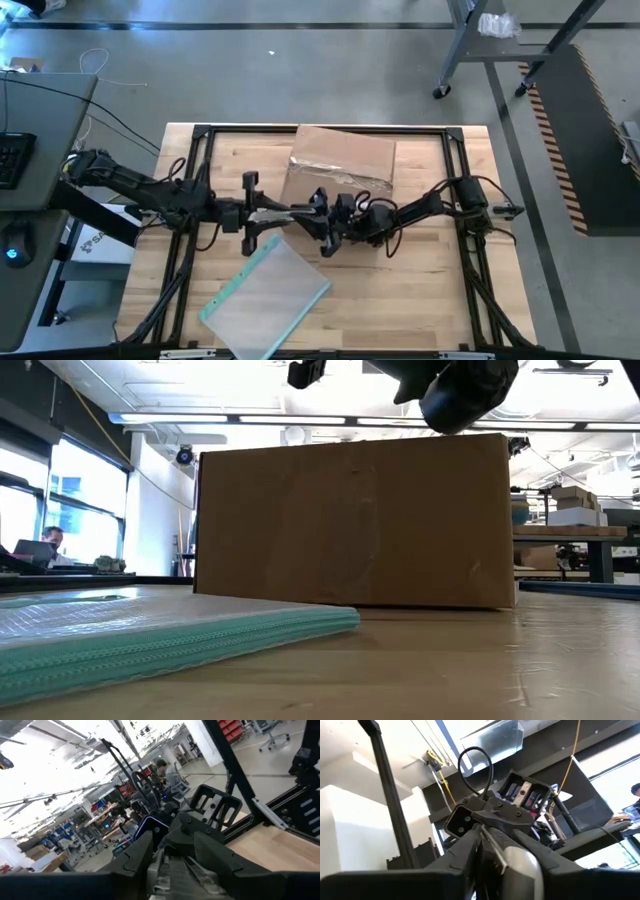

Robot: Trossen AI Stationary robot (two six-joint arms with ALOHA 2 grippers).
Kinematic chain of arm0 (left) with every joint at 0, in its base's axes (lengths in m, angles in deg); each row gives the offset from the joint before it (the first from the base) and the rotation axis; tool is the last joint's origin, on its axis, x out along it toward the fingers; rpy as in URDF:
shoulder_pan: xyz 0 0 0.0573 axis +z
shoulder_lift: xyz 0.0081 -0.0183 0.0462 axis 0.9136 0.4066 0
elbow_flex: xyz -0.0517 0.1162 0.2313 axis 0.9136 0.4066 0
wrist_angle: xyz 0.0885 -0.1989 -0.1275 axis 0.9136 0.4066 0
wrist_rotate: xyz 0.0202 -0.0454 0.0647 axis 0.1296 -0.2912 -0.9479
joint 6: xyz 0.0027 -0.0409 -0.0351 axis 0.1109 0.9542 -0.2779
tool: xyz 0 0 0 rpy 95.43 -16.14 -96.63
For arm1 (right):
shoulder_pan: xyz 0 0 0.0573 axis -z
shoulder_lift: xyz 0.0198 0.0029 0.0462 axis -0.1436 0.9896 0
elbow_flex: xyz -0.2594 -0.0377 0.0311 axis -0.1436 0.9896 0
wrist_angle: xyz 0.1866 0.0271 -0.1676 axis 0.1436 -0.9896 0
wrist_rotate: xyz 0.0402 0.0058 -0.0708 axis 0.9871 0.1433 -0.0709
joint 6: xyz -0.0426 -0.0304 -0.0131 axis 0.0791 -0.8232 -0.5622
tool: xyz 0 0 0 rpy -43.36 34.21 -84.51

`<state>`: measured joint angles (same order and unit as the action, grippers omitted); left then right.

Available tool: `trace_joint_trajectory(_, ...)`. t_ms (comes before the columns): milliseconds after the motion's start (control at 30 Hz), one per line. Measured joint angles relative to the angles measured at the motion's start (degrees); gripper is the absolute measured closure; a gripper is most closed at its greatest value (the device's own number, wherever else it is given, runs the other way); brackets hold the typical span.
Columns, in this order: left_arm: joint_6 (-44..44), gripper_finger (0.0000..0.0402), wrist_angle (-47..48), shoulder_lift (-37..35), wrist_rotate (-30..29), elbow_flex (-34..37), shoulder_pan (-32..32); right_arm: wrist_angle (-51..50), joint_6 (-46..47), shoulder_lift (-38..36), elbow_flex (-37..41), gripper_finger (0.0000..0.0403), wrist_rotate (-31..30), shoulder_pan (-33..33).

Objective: Unpack boxes
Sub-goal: Open the cardboard box using the black cutter

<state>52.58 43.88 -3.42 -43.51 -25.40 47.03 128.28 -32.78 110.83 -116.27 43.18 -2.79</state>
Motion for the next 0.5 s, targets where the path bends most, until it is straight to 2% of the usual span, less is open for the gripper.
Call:
trace_joint_trajectory(167,9.08,0.0254,2.64,-0.68,-6.19,-0.02,-0.04,0.27,-2.67,-0.18,0.0,0.0322,-1.57,0.13)
trace_joint_trajectory(367,14.29,0.021,18.17,-6.04,-10.61,0.31,0.07,-1.46,-8.52,-2.15,0.26,0.033,-4.59,-0.17)
trace_joint_trajectory(500,19.04,0.0202,27.59,-10.65,-11.82,0.34,0.15,-4.67,-12.82,-6.64,1.99,0.033,-7.08,-0.43)
